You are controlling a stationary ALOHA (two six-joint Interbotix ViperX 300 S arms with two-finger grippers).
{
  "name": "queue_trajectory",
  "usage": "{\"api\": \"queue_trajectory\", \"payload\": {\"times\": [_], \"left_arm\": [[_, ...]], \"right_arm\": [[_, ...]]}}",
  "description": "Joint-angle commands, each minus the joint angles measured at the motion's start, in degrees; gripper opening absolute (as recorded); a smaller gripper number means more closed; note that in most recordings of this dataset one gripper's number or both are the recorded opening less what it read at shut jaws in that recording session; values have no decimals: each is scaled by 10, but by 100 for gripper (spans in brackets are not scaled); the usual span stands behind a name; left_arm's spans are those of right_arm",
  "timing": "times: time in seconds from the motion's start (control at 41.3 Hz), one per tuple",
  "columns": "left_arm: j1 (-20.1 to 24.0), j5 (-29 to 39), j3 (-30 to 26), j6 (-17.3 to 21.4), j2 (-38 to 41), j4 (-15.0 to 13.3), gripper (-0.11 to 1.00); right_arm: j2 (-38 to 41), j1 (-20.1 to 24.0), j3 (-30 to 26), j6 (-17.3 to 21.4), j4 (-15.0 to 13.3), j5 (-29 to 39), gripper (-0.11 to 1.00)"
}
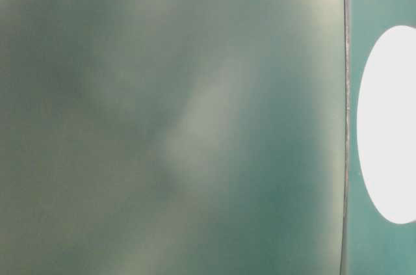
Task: Grip the spoon and scoop the red block from the bowl with right arm.
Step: 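Move the right gripper to the pink spoon handle and close on it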
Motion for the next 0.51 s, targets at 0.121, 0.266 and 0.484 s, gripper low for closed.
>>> {"api": "queue_trajectory", "payload": {"times": [0.121, 0.266, 0.484], "left_arm": [[-2, -3, -17, -1, 4, 0, -1], [-3, -3, -17, -1, 4, 0, -1], [-2, -3, -17, -1, 5, 0, -1]], "right_arm": [[36, 45, 23, -2, 52, -67, 54], [56, 70, 33, -2, 77, -98, 54], [98, 82, 32, -2, 81, -113, 54]]}}
